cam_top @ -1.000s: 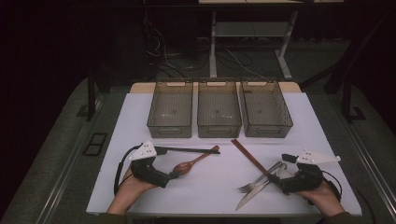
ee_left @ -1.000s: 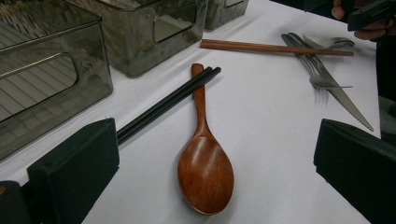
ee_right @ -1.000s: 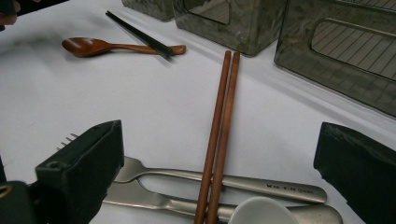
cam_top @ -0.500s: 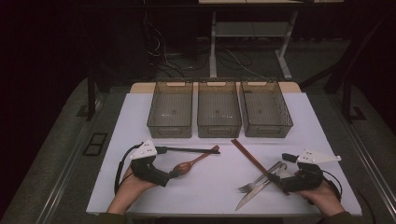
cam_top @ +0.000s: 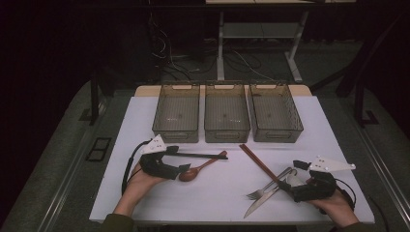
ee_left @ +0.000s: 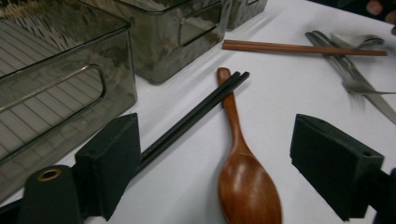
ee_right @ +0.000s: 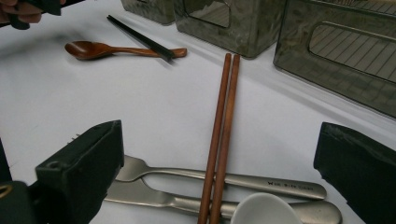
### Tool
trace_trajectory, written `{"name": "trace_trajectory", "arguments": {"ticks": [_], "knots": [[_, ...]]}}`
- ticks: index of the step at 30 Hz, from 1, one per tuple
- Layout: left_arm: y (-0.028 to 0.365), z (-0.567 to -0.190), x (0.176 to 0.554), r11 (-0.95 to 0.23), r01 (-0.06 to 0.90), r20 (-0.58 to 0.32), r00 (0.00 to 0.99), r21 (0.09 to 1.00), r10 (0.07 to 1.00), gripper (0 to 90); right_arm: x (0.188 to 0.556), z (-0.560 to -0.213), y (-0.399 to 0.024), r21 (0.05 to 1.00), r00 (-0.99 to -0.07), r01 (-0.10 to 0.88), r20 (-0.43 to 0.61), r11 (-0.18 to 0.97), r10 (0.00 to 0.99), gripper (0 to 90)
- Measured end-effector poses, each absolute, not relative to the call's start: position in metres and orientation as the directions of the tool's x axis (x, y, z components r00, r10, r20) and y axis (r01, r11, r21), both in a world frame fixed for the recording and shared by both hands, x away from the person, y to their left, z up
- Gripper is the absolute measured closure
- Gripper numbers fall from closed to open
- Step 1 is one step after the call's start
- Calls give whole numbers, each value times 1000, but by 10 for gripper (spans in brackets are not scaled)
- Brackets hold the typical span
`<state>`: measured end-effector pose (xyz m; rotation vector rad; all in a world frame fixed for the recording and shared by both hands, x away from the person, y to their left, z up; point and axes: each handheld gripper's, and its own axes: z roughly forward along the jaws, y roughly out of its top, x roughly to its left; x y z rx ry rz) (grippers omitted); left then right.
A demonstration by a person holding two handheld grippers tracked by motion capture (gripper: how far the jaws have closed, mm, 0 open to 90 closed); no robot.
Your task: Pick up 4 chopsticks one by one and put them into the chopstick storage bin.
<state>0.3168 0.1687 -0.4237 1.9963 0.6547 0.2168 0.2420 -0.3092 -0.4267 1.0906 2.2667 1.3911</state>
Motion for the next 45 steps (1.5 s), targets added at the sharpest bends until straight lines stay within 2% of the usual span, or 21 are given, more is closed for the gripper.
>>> {"name": "trace_trajectory", "arguments": {"ticks": [7,9,18,25,45], "knots": [[161,-425,333,-403,351,-110,852,845,512,265,242,-428,-310,849,-680,462,154,256,717,15],[159,-425,338,-413,353,-108,853,839,511,267,242,-428,-309,849,-681,462,154,256,716,15],[148,-434,360,-474,374,-119,867,797,484,430,245,-430,-306,847,-685,463,156,260,712,15],[138,-443,373,-520,367,-116,884,771,453,513,245,-430,-306,848,-688,463,160,257,708,16],[132,-451,376,-598,340,-66,899,725,432,616,245,-430,-307,847,-687,464,161,258,709,16]]}}
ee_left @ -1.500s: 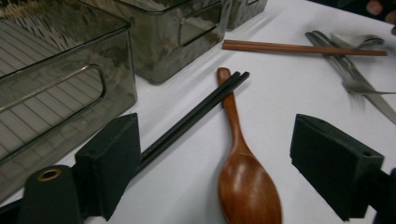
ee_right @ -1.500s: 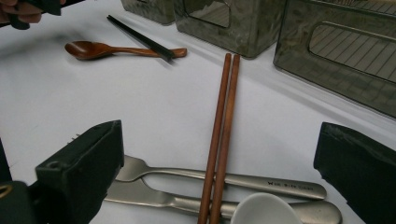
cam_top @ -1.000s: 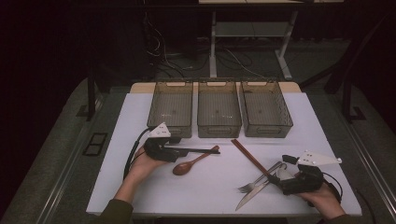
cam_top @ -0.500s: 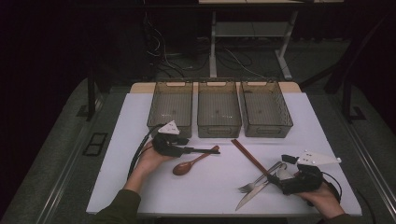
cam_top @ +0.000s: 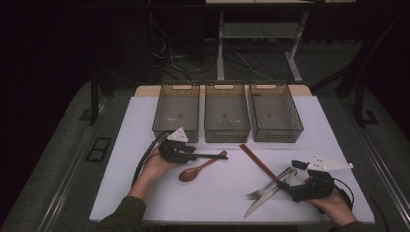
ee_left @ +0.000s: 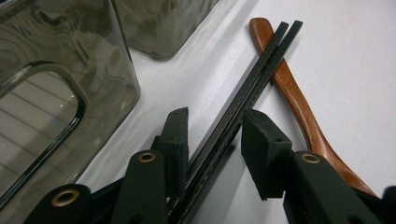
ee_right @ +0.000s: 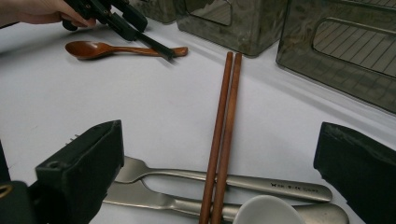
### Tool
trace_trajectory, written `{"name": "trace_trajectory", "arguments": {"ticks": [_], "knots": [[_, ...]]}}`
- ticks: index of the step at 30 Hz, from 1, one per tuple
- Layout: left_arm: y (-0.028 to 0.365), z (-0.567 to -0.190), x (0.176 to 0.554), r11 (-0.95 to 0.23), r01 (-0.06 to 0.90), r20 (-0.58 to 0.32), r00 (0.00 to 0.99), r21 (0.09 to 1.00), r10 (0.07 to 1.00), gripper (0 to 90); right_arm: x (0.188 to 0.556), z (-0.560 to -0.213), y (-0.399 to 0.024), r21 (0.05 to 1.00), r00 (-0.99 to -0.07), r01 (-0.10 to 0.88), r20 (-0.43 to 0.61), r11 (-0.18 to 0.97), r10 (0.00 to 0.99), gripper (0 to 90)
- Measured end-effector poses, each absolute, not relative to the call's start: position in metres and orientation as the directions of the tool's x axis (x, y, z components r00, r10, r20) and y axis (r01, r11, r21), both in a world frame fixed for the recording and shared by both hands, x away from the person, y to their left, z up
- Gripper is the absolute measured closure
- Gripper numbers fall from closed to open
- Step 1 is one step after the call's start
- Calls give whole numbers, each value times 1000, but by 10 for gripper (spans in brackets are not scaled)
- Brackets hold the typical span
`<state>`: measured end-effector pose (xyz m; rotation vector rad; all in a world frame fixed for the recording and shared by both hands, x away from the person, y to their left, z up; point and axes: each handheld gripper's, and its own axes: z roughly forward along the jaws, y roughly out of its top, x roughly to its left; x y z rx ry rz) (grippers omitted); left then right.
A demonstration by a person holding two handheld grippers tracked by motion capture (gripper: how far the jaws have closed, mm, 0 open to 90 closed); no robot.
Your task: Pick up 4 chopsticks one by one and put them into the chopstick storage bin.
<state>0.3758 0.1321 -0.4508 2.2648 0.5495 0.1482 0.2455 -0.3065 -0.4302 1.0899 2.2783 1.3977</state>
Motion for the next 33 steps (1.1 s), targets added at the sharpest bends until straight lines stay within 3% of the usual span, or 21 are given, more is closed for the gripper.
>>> {"name": "trace_trajectory", "arguments": {"ticks": [33], "knots": [[131,-447,368,-652,296,-37,924,698,380,753,246,-429,-309,854,-679,461,167,239,715,16]]}}
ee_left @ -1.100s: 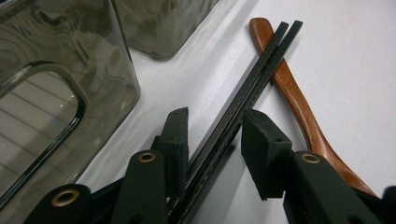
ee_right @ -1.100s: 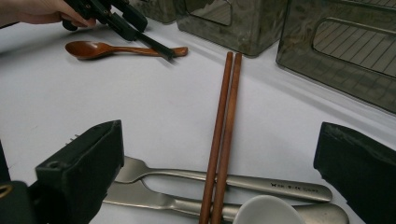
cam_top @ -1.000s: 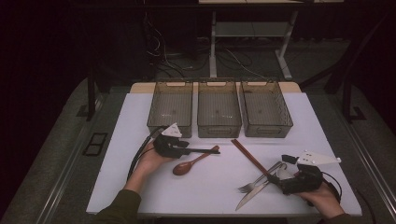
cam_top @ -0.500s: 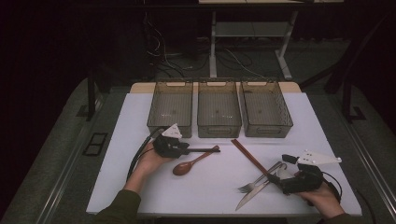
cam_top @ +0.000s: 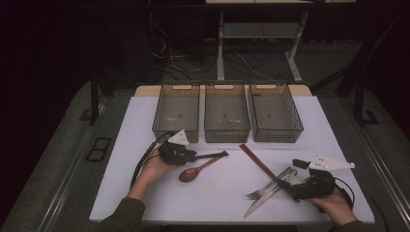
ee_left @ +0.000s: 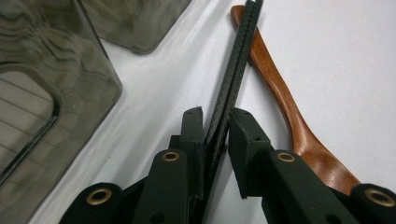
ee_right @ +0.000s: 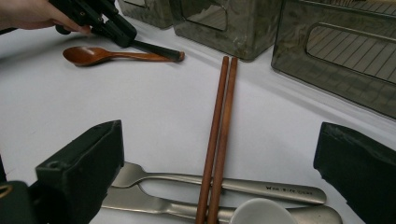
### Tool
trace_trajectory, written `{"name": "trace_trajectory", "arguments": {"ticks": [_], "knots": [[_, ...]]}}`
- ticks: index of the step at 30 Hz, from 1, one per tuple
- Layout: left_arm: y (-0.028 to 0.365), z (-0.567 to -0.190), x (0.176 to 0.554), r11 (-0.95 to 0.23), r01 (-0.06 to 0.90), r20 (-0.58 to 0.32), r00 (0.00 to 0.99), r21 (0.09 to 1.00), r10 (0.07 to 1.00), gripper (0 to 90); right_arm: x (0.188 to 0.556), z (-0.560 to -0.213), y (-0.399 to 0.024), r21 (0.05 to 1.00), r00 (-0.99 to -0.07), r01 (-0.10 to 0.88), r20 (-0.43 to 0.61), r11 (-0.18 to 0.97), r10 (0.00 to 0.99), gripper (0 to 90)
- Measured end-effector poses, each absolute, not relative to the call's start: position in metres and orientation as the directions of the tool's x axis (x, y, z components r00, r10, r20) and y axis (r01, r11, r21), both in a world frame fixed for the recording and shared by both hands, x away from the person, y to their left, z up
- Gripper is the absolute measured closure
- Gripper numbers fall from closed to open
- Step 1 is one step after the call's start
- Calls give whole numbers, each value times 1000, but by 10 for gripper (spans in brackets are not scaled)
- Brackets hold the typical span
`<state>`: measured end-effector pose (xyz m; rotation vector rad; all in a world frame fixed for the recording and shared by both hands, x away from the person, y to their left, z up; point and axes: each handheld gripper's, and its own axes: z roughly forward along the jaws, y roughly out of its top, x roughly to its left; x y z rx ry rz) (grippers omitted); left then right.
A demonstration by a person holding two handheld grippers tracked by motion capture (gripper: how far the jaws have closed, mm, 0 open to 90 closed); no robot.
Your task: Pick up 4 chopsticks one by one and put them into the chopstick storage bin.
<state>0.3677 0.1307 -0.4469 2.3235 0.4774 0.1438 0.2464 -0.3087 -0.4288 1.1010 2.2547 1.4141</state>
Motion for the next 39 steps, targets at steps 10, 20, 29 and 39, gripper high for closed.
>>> {"name": "trace_trajectory", "arguments": {"ticks": [10,20,29,39], "knots": [[131,-445,364,-657,317,-46,917,684,396,843,246,-429,-309,855,-679,461,167,238,715,16],[133,-446,364,-648,328,-58,914,687,401,826,246,-429,-309,854,-680,460,165,241,714,16],[143,-443,362,-592,358,-96,899,722,427,659,246,-429,-309,855,-682,458,164,242,713,16],[167,-438,356,-498,439,-168,851,747,498,621,246,-429,-308,854,-684,459,165,243,711,16]]}}
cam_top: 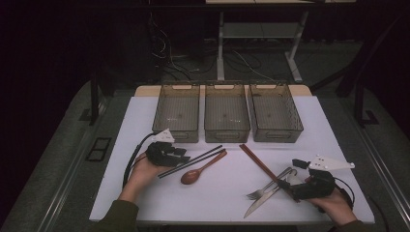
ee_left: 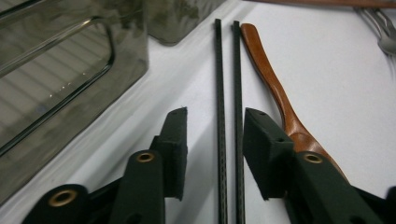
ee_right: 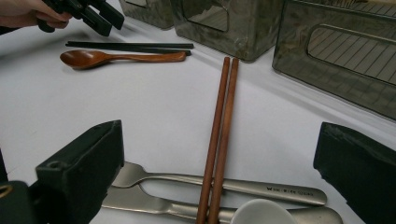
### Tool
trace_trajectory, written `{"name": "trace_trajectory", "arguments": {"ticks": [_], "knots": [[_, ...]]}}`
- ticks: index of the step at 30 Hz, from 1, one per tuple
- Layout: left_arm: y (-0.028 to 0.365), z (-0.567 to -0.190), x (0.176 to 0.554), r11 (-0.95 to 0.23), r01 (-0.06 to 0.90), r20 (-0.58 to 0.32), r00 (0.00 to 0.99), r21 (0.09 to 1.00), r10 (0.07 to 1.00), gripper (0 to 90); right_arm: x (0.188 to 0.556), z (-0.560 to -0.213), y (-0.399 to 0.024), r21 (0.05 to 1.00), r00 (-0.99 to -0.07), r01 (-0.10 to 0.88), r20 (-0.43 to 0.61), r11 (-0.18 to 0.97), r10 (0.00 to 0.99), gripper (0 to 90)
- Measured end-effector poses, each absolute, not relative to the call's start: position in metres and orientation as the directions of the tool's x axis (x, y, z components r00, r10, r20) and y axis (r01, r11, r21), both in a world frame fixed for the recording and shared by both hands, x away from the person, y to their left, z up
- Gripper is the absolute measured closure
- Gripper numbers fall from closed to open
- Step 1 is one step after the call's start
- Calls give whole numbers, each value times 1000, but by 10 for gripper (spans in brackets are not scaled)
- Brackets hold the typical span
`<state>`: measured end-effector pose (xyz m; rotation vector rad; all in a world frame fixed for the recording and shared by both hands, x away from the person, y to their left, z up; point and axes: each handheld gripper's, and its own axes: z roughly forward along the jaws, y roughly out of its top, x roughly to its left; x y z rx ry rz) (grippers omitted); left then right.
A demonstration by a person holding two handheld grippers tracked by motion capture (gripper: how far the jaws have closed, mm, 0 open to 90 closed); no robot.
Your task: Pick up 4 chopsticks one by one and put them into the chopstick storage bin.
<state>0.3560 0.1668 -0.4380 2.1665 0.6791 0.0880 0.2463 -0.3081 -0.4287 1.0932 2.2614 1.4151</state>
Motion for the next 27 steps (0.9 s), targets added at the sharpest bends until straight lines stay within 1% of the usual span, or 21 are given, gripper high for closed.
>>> {"name": "trace_trajectory", "arguments": {"ticks": [1,3,4,5,9,18,25,27], "knots": [[168,-439,356,-493,448,-175,846,746,505,621,246,-429,-308,854,-684,459,165,243,711,16],[168,-440,356,-498,449,-175,847,742,502,682,246,-429,-308,854,-684,460,166,244,710,17],[167,-441,356,-502,451,-179,848,738,499,682,246,-429,-308,854,-684,460,166,244,710,17],[166,-442,356,-508,449,-179,851,735,494,706,246,-429,-308,853,-684,461,166,245,710,16],[161,-444,355,-536,438,-165,861,722,481,750,246,-429,-308,853,-684,461,165,246,710,16],[156,-447,355,-552,424,-142,866,718,479,799,247,-429,-307,852,-685,459,160,251,711,16],[151,-450,354,-560,427,-143,866,710,479,824,247,-429,-307,852,-684,459,159,251,711,16],[151,-450,354,-570,416,-126,869,709,478,839,247,-429,-307,852,-684,459,159,251,712,16]]}}
